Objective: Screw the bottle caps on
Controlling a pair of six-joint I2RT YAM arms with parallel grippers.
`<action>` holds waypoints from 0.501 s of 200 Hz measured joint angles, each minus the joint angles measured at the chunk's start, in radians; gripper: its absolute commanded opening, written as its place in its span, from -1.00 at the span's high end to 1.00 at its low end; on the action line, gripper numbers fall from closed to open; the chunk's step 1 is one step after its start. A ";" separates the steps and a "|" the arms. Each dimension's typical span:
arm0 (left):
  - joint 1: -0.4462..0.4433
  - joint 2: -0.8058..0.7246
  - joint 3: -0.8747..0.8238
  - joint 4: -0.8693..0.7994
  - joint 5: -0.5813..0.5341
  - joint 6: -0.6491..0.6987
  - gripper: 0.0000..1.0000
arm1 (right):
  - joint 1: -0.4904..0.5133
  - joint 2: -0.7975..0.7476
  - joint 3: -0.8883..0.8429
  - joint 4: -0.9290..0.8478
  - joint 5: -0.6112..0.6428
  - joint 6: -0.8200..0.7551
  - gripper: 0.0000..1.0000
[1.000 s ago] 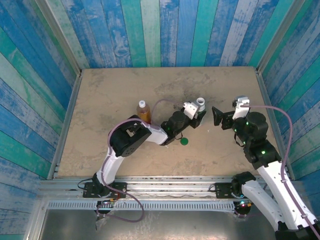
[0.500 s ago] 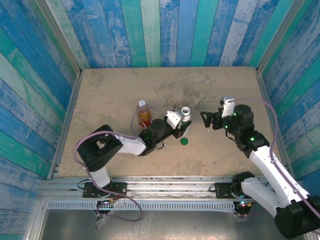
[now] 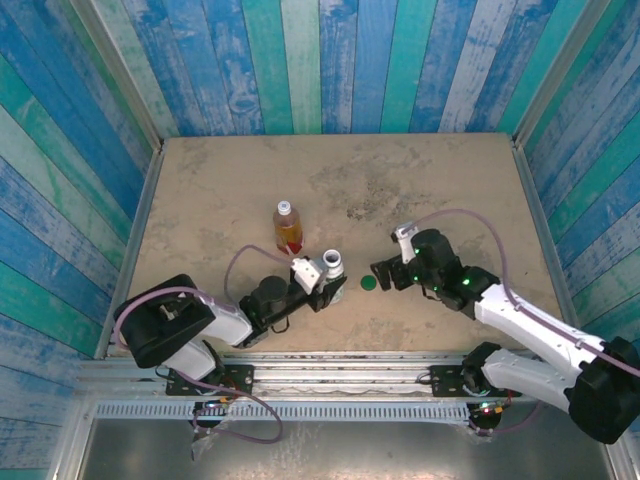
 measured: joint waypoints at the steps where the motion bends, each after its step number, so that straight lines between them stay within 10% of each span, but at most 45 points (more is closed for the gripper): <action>1: 0.000 0.001 -0.002 0.005 0.000 0.000 -0.24 | 0.002 0.002 -0.001 0.000 0.001 0.001 -1.00; 100: 0.000 0.177 -0.036 0.326 0.010 0.013 -0.28 | 0.170 0.279 0.051 0.011 0.111 0.006 -0.45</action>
